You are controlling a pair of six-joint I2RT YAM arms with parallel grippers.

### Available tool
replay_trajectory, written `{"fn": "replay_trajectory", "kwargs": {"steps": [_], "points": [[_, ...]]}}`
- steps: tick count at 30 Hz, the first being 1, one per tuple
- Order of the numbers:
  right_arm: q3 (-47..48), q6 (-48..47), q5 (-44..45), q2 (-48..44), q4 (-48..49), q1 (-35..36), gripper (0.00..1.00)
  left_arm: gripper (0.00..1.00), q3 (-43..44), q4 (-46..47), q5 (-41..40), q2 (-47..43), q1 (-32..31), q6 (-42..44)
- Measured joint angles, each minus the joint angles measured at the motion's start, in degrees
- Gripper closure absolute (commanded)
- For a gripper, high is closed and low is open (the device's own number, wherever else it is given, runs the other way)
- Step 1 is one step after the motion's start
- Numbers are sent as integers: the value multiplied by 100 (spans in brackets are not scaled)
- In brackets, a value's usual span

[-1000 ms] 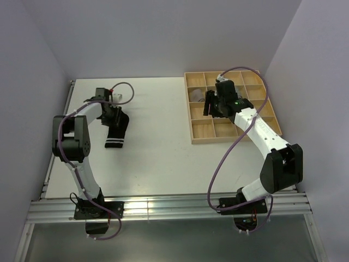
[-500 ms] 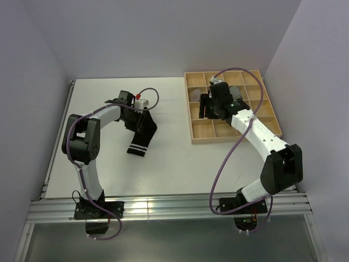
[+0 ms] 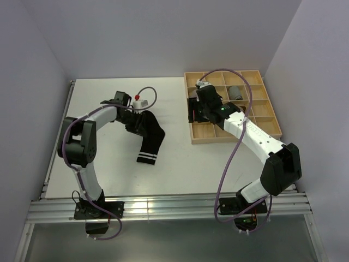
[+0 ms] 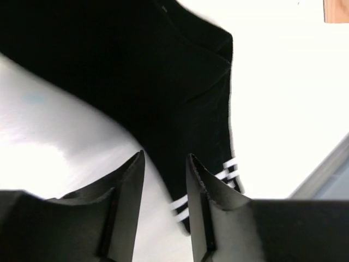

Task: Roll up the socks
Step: Adjust the sock at the center of the board, then roll the sock at the center of the board.

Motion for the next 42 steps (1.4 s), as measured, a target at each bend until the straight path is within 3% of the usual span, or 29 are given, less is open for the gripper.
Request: {"fn": "replay_trajectory", "kwargs": {"steps": [5, 12, 15, 21, 32, 42], "points": [[-57, -7, 151, 0, 66, 46, 29, 53, -175, 173, -278, -846, 343, 1145], [-122, -15, 297, 0, 111, 46, 29, 39, -2129, 940, -758, -2844, 197, 2951], [-122, 7, 317, 0, 118, 46, 29, 32, -2975, 1228, -761, -3501, 66, 3351], [-223, 94, 413, -72, 146, 46, 29, 28, -4070, 2223, -844, -4446, -363, 3547], [-564, 330, 518, -258, 269, 46, 29, 28, -4940, 3091, -949, -4771, -1698, 3834], [-686, 350, 533, -269, 378, 46, 29, 33, -5025, 3453, -1005, -4424, -1967, 4127]]}}
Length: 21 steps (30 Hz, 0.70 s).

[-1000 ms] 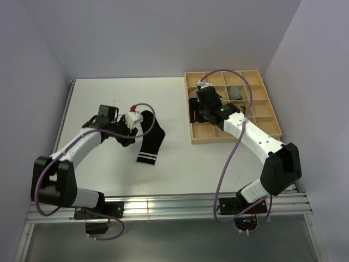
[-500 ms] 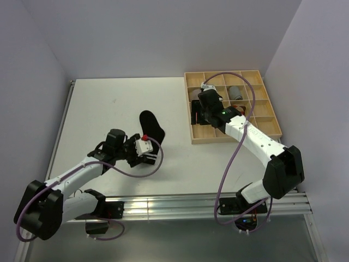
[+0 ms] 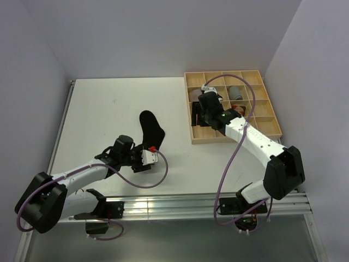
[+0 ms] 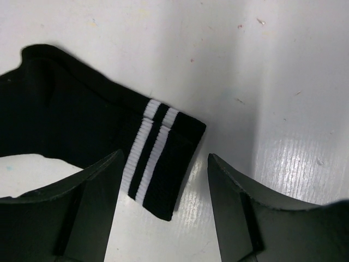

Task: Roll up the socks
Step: Roll the sock at the center of the board.

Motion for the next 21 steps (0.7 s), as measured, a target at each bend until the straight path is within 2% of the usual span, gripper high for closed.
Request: {"fn": "replay_trajectory", "kwargs": {"steps": [9, 11, 15, 17, 19, 20, 21], "points": [[-109, -2, -4, -37, 94, 0, 29, 35, -101, 256, -153, 289, -9, 136], [-157, -2, -7, -42, 109, 0, 30, 42, -101, 330, -192, 437, -9, 142], [-205, -4, -20, -42, 116, 0, 30, 46, -13, 533, -221, 721, -7, 136], [-205, -7, -26, -46, 127, 0, 31, 51, 55, 614, -238, 855, -7, 129], [-205, -22, -26, -48, 127, 0, 32, 62, 109, 623, -251, 946, -7, 116], [-205, -26, -28, -50, 127, 0, 32, 68, 122, 610, -254, 970, -4, 92], [-205, -28, -28, -52, 129, 0, 32, 79, 151, 562, -243, 994, 4, 68]]}}
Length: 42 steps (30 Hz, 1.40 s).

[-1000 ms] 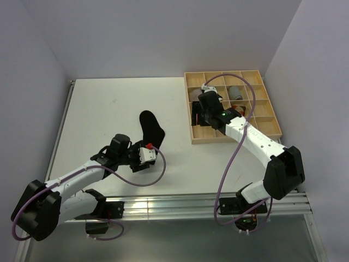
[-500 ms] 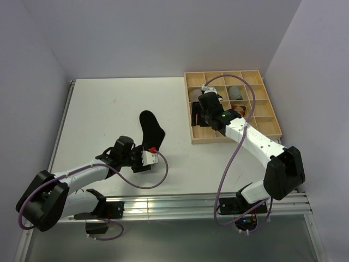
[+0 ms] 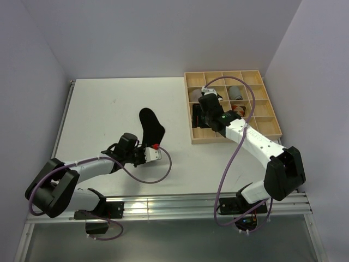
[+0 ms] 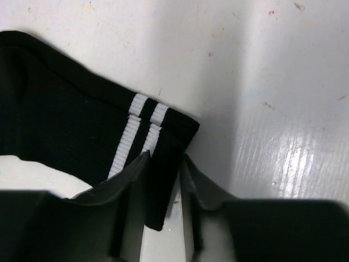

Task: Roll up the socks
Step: Roll the sock at the center of the board.

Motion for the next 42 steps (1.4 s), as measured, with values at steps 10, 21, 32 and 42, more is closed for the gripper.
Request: {"fn": "replay_trajectory", "kwargs": {"steps": [10, 21, 32, 42], "points": [[-142, -83, -168, -118, 129, 2, 35, 100, 1294, -1449, 835, 415, 356, -389], [-1003, -337, -579, -931, 791, 407, 35, 100, 3668, -4524, 2116, 2339, 605, -98], [-2096, -728, -1226, -1351, 2002, 1510, 35, 100, 5528, -7377, 2717, 4310, 752, 717], [-2833, -872, -1932, -905, 3508, 2308, 44, 100, 5989, -8041, 2874, 5222, 756, 616]]}}
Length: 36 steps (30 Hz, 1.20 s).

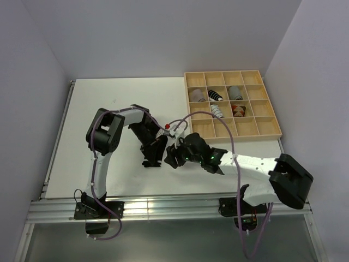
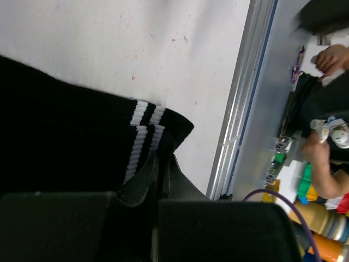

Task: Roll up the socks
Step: Roll the sock at the center of the board.

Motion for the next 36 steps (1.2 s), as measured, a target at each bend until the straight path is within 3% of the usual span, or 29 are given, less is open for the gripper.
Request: {"fn": "replay_trajectory", "kwargs": {"steps": [10, 36], "points": [[420, -144, 144, 1674, 483, 627, 50, 100, 442, -68, -2, 175, 0, -273], [896, -597, 662, 2564, 1019, 645, 55, 100, 494, -229, -2, 389, 0, -205]]}}
